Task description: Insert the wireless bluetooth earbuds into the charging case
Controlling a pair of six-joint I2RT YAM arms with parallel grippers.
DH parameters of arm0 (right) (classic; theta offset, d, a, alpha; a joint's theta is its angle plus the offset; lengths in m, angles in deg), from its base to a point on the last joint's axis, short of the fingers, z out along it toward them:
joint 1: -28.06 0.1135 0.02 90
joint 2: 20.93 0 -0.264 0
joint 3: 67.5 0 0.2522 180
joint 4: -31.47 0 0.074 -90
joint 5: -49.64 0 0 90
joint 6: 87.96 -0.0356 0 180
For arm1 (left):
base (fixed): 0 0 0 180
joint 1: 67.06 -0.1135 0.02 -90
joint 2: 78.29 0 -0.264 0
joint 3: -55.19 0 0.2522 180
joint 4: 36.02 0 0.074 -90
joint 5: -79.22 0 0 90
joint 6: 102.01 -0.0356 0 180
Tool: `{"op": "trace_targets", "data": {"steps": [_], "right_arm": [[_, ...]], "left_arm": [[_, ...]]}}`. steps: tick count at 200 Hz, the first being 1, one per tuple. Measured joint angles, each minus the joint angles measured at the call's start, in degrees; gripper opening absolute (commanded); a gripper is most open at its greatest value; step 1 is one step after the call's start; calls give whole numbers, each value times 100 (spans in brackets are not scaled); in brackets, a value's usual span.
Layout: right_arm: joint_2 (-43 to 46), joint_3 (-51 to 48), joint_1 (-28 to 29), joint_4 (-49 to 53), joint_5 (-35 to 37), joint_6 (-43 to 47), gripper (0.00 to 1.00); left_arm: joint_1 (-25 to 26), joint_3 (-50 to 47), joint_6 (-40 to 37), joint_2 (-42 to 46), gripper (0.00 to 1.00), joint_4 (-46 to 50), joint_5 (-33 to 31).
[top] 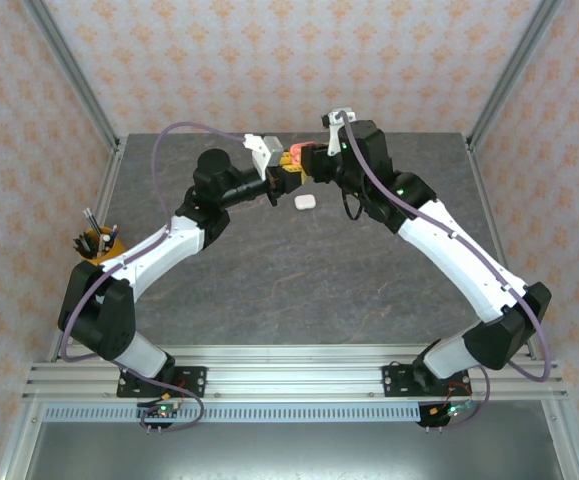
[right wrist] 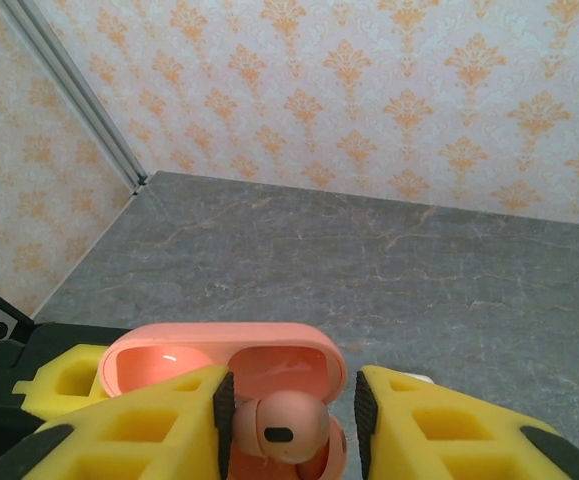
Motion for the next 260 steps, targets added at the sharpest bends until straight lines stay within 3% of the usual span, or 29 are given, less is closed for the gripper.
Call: {"op": "trace_targets", "data": {"steps": [40, 106, 161, 220, 260], "right_arm": [[-17, 109, 28, 142, 129, -74, 42], [-17, 350, 42, 195, 258, -337, 56], [-103, 951, -52, 442, 337, -649, 55], [-1777, 3445, -1132, 2140, -417, -1185, 49], [-3187, 4677, -1285, 3351, -1204, -1187, 43]], "left_arm": [[0, 4, 0, 0, 0, -39, 0], [0, 9, 0, -9, 0, -120, 2], [0, 9, -2, -61, 0, -122, 4], [9, 9, -267, -61, 0, 96, 249], [24, 39, -544, -72, 0, 525, 476]]}}
